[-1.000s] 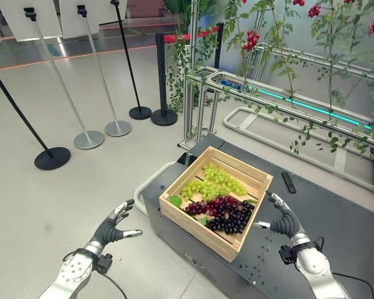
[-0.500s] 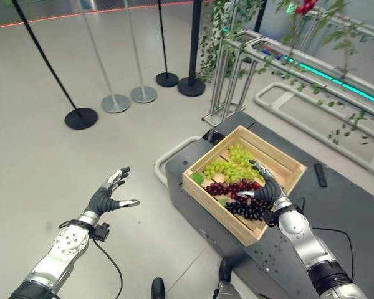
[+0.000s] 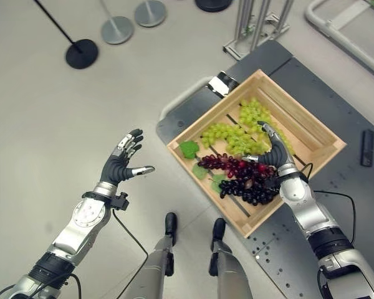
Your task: Pick up the fruits from the basket on one side to the basket on the other side
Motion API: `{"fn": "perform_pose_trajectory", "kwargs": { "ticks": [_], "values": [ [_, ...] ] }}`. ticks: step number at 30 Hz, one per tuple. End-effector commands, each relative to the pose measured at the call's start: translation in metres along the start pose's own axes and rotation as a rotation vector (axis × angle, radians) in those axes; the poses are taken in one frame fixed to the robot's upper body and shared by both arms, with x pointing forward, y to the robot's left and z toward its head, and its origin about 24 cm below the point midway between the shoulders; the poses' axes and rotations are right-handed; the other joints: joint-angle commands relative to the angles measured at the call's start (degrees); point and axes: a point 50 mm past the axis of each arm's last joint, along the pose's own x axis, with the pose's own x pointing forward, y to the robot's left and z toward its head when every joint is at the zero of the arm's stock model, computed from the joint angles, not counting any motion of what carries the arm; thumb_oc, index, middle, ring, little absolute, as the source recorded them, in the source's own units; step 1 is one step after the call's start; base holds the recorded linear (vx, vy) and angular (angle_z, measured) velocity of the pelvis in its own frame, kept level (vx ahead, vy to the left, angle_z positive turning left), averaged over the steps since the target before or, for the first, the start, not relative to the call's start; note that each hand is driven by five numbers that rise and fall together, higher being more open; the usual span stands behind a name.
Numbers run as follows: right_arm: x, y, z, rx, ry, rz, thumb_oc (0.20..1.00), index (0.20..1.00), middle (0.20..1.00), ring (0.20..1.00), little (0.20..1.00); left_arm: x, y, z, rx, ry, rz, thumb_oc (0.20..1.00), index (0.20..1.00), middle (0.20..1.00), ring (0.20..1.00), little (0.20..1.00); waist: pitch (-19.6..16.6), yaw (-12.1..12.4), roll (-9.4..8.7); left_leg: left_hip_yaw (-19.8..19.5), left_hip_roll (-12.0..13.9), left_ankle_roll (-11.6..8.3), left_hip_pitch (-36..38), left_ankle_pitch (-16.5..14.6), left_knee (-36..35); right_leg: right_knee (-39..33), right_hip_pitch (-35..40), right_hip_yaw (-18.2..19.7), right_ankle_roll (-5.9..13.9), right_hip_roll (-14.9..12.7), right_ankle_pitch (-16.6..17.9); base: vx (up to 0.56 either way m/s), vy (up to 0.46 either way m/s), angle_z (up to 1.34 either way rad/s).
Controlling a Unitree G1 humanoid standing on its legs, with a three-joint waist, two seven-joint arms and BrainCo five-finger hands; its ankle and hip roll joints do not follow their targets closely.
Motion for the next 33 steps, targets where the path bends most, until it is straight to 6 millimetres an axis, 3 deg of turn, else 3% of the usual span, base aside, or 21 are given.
{"fn": "perform_pose_trajectory", "kwargs": {
  "ticks": [1,9,19,25,33],
  "values": [
    [0.010,-0.005,0.002,-0.019,-0.005,-0.064,1.000,1.000,1.000,1.000,1.000,0.004,-0.002,0.021,-0.006,-0.142,0.026,1.000,1.000,1.000,1.000,1.000,-3.9,0.5,-1.69,0.0,-1.5,-1.07,0.9,0.8,-0.9,-2.7,-1.1,0.4,8.59,-6.0,4.7,0.00,0.056,-0.07],
    [0.031,-0.025,-0.033,-0.208,0.221,-0.080,1.000,1.000,1.000,1.000,1.000,0.011,-0.002,0.039,-0.042,-0.219,0.067,1.000,1.000,1.000,1.000,1.000,-0.2,1.3,-2.62,1.9,-1.0,-1.22,-1.0,0.7,-0.1,-3.4,-3.2,1.6,9.05,-6.0,6.1,-0.04,0.020,-0.09],
    [0.059,-0.043,-0.033,-0.482,0.323,0.010,1.000,1.000,1.000,1.000,1.000,0.022,-0.008,0.064,-0.044,-0.326,0.063,1.000,1.000,1.000,1.000,1.000,4.1,2.1,-3.03,1.2,-0.9,-1.48,-3.9,0.7,1.4,-3.6,-5.2,1.1,9.56,-6.1,7.1,-0.03,0.006,-0.02],
    [0.063,-0.052,-0.032,-0.608,0.353,0.049,1.000,1.000,1.000,1.000,1.000,0.026,-0.007,0.070,-0.030,-0.349,0.073,1.000,1.000,1.000,1.000,1.000,5.6,2.3,-2.85,0.7,-1.2,-1.55,-4.8,0.8,1.6,-3.6,-5.7,0.7,9.73,-6.3,7.3,-0.02,0.004,0.05],
    [0.056,-0.035,-0.038,-0.544,0.355,0.101,1.000,1.000,1.000,1.000,1.000,0.031,-0.007,0.071,-0.011,-0.348,0.103,1.000,1.000,1.000,1.000,1.000,5.7,1.7,-3.41,0.2,-1.2,-1.60,-6.1,0.8,1.5,-3.8,-6.5,-0.1,9.97,-6.5,7.2,0.01,0.009,0.05]
  ]
}}
